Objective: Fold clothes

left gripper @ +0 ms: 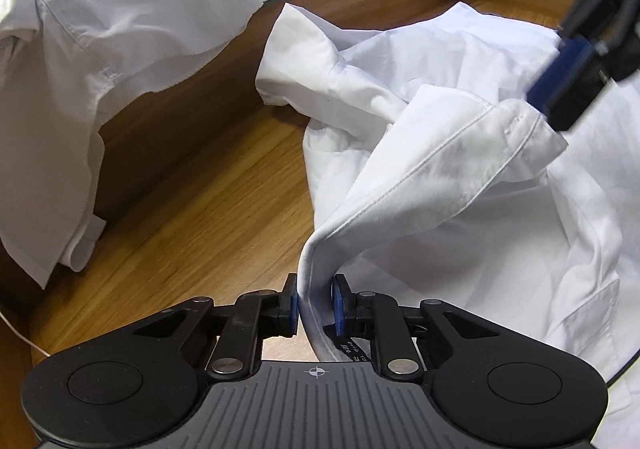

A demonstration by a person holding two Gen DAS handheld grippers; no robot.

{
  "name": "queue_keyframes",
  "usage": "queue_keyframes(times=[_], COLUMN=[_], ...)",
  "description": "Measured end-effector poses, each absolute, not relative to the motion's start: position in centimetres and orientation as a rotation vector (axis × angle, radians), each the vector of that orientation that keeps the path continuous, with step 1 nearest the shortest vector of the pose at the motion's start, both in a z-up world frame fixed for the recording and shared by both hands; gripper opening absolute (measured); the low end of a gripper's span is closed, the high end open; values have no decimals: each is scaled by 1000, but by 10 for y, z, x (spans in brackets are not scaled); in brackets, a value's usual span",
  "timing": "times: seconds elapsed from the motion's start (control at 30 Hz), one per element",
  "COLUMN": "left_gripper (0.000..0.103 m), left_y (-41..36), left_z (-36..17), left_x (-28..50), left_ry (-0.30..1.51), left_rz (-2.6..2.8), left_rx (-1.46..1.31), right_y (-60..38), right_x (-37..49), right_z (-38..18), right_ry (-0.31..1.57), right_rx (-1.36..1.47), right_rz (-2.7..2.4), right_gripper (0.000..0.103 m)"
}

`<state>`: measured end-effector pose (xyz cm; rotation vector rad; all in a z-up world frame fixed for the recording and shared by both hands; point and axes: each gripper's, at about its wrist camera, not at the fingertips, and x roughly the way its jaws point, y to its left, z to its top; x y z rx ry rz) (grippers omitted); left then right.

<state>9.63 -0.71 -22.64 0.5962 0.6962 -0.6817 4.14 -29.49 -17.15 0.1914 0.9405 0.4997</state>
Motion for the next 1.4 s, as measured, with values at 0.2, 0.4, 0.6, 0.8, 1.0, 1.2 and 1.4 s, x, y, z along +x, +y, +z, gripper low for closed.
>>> queue_keyframes(times=[0.2, 0.4, 0.6, 0.8, 1.0, 1.2, 1.4], left_gripper=[22, 21, 21, 28, 48, 56, 59], left_y=[-11, -15, -7, 16, 53, 82, 62], left_z=[-221, -220, -217, -222, -211, -193, -191], left_x=[96, 105, 116, 125, 129, 135, 140], left_ry=[685, 711, 784, 857, 881, 860, 835], left_rz=[-695, -667, -587, -576, -617, -500, -489], left_rx=[585, 574, 440, 336, 231, 49, 89], right_y=[-288, -270, -233, -209, -210, -242, -273], right_x=[72, 70, 37, 15, 16, 22, 63], right_z=[-186, -186, -167, -194, -217, -183, -145], right_ry=[987, 933, 778, 843, 950, 951, 897], right_rx=[208, 151, -166, -209, -131, -59, -35], right_rz=[554, 529, 413, 475, 499, 480, 308], right_gripper=[42, 8, 5, 5, 12, 31, 42])
